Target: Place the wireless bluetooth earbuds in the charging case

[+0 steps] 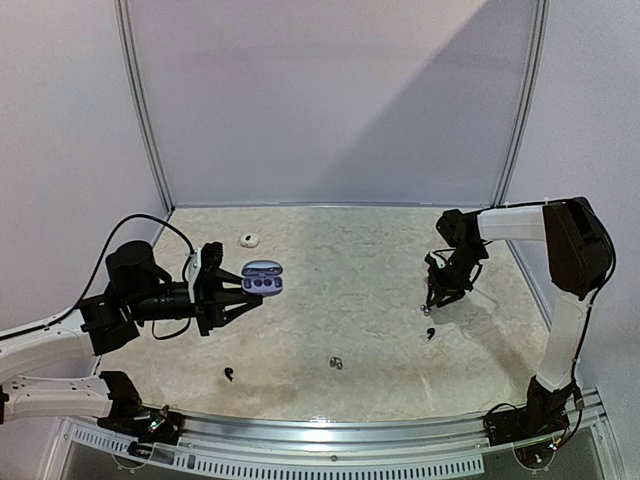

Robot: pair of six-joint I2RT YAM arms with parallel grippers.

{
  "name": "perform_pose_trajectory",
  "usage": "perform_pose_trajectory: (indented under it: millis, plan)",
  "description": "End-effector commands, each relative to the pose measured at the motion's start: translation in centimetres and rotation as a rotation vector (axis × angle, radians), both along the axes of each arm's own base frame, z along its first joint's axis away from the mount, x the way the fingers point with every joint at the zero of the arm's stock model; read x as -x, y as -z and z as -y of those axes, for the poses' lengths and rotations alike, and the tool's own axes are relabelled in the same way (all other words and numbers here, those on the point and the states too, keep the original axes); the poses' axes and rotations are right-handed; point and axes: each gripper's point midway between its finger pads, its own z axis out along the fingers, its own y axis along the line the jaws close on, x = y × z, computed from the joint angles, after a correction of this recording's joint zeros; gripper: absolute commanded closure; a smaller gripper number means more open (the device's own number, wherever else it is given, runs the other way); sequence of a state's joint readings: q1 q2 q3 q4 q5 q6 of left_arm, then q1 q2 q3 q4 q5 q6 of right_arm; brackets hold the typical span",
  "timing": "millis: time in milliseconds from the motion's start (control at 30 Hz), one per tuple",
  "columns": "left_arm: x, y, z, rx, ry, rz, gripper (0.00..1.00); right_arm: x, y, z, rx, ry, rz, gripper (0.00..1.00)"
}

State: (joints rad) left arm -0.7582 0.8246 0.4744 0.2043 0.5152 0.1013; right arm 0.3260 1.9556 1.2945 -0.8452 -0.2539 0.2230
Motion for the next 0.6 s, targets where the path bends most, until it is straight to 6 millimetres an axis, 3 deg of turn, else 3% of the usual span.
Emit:
perform_pose_trajectory:
  millis: [0, 567]
  plan:
    - [-0.2, 0.8, -0.4, -0.014, -0.014, -0.003, 1.00, 0.4, -0.1, -0.7, -0.045, -0.008, -0.004, 0.71]
    - [-0.1, 1.1, -0.5, -0.024, -0.011, 0.001, 1.00, 1.6, -0.5, -2.2, -0.081, -0.009, -0.006, 0.72]
